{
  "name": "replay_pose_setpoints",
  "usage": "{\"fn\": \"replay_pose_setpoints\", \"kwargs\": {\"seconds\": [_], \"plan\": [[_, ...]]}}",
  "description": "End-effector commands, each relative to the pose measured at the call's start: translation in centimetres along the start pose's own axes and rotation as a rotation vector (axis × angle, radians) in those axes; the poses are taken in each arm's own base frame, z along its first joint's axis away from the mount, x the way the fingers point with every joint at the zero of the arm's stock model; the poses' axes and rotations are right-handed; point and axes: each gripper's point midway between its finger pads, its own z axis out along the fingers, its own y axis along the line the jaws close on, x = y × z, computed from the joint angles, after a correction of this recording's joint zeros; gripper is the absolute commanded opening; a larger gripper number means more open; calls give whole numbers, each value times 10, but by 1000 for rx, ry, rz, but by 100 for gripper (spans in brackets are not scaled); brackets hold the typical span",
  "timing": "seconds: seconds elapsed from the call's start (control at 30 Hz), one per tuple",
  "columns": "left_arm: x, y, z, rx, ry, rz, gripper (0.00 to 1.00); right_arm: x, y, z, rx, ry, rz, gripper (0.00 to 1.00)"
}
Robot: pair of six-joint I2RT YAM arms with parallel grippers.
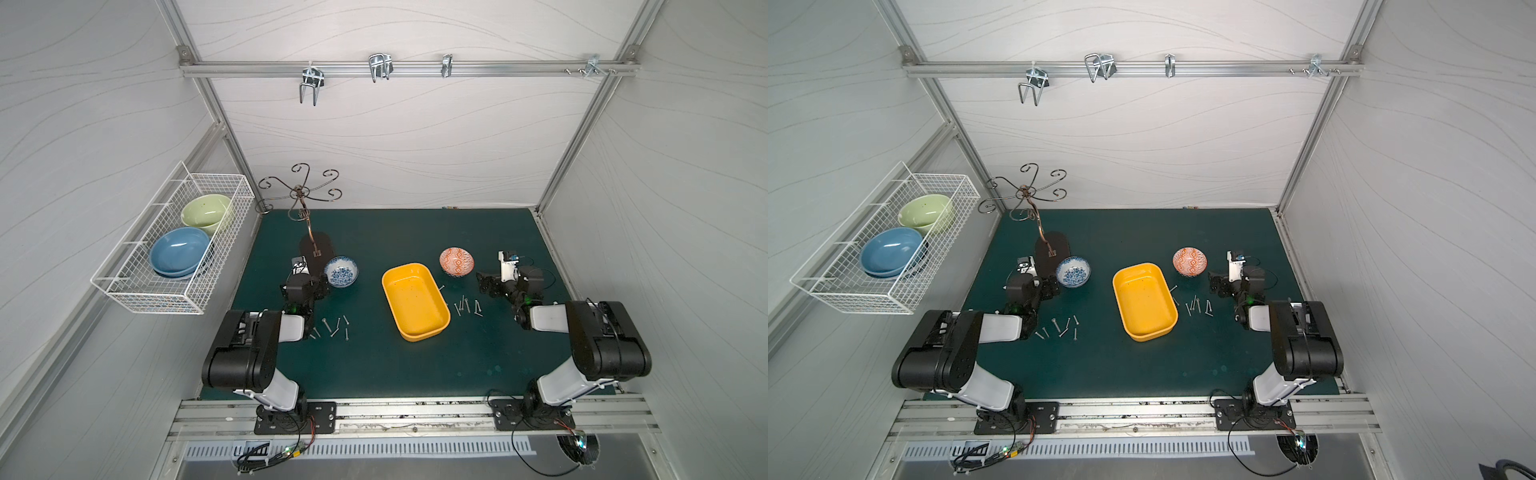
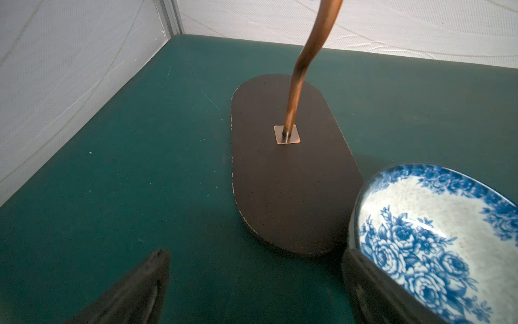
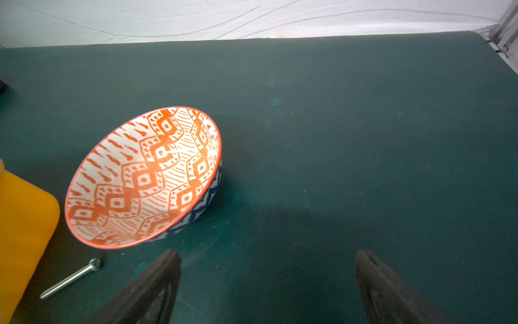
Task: Take out the screws from the storage box
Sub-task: Reset both arms
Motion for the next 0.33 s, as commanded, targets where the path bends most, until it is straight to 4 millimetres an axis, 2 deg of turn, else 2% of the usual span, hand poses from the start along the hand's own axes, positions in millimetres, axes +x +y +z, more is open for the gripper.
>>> {"fn": "replay_pose_setpoints", "kwargs": {"seconds": [0.0,0.3], "plan": [[-25,-3,1,15,-77,-12,99,-9,0,-1,4,-33,-17,99],[-25,-3,1,14,-82,-10,99,-9,-1,-2,1,-34,-10,99]]}}
